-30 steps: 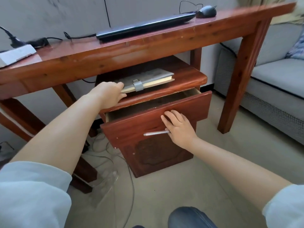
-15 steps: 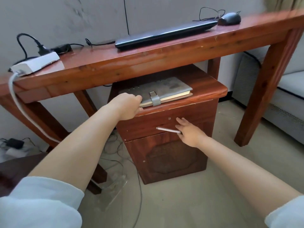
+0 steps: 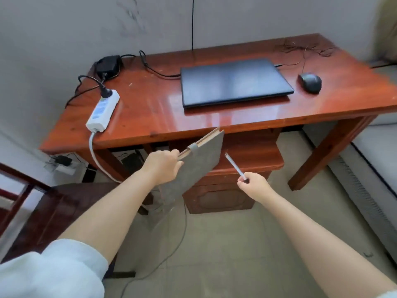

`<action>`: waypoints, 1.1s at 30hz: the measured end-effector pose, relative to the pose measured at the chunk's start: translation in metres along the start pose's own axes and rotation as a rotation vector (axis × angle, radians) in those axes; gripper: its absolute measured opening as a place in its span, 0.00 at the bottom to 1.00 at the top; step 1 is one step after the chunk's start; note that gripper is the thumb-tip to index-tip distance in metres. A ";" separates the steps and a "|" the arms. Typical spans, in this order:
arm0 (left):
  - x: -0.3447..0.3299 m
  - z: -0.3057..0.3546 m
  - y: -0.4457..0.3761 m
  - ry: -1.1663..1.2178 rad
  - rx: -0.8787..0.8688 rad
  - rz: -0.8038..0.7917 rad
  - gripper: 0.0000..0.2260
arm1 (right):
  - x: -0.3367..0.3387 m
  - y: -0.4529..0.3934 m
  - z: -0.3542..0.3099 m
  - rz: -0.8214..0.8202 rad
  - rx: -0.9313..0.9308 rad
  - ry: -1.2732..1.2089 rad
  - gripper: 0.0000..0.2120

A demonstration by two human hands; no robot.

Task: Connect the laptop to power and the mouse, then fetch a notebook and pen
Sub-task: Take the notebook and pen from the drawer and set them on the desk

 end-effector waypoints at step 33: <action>0.088 -0.115 -0.148 0.083 0.444 -0.150 0.21 | 0.126 -0.225 -0.251 -0.237 0.103 0.044 0.06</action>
Point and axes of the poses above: each hand's wrist, its own y-axis away from the middle knuckle, its own x-axis out of the back of the hand, z = x × y, the point moved 9 cm from there along -y, towards the middle knuckle, and after that the axes turned 3 degrees about y, right-handed, at the moved point
